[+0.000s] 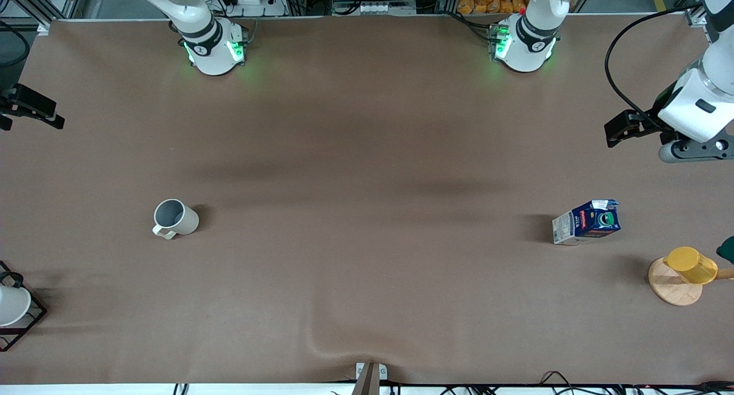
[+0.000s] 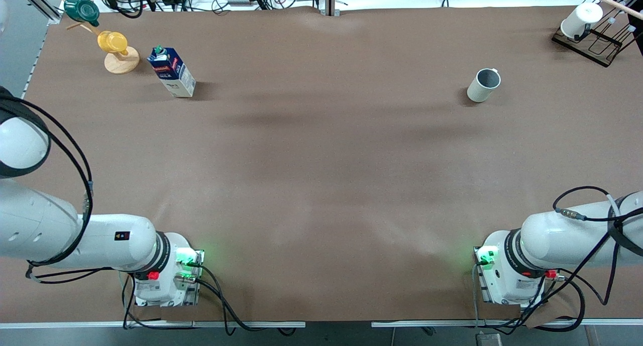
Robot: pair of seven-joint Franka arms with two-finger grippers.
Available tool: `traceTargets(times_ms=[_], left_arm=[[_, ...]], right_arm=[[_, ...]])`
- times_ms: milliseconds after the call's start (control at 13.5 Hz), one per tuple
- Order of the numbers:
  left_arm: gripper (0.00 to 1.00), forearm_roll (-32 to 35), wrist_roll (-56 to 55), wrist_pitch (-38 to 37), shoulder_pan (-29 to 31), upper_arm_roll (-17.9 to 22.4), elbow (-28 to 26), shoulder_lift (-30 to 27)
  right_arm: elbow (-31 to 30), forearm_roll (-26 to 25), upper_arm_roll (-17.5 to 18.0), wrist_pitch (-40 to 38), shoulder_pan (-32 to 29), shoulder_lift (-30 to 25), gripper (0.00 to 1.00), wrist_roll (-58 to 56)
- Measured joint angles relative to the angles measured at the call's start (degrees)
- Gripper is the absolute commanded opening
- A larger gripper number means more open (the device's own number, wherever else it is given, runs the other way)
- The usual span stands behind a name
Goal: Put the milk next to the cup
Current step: 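Reach the left gripper to the blue milk carton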
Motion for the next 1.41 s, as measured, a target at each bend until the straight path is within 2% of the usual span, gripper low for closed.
traceTargets(times_ms=[446,1114,1411], left_arm=[[1.0,-1.66,0.99,0.46,1.76,0.05,0.11,1.84],[1.0,-0.56,1.28,12.8,4.53,0.26,0.17,16.48],[1.0,2.15,1.56,15.42,7.0,0.38,0.16,20.59]], right_arm=[[0.0,0.0,-0.01,0.0,0.0,0.0,1.0,0.0],[-0.24,0.47,-0.18,-0.15,-0.07,1.87,1.0,0.0],[-0.5,1.04,-0.12,-5.85,-0.03,3.72,1.0,-0.05]])
